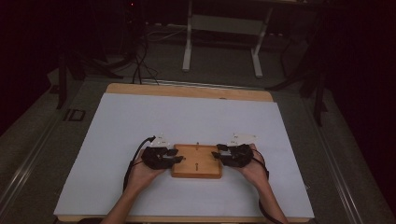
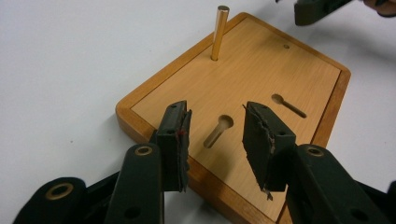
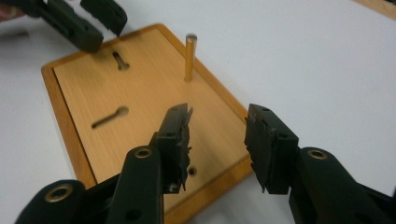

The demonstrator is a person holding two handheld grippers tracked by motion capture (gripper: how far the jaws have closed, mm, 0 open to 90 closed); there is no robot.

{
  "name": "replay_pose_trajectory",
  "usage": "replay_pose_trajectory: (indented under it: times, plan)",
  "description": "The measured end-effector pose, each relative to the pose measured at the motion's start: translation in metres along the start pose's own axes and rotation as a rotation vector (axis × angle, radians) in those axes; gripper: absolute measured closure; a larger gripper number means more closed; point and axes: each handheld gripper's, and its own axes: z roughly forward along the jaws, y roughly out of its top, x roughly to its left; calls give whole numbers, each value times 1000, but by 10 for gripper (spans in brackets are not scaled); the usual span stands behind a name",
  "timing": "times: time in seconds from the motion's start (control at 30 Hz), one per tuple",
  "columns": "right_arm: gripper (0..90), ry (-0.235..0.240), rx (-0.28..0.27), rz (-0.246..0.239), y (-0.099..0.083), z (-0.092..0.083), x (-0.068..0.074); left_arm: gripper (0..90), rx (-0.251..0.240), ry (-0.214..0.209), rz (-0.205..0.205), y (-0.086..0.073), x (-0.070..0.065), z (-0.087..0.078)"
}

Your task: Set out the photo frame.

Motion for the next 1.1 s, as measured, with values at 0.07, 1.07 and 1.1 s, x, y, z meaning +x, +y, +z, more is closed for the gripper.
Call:
replay_pose_trajectory:
  times: [0.07,1.07,1.1]
  plan:
    - [605,0,-4,-5,4,2,0,600,-1,3,2,0,0,-1]
    - [733,70,0,-26,41,60,7,592,-1,0,24,-5,1,-2]
    - [755,77,5,-21,41,61,7,592,-2,1,23,-5,1,-2]
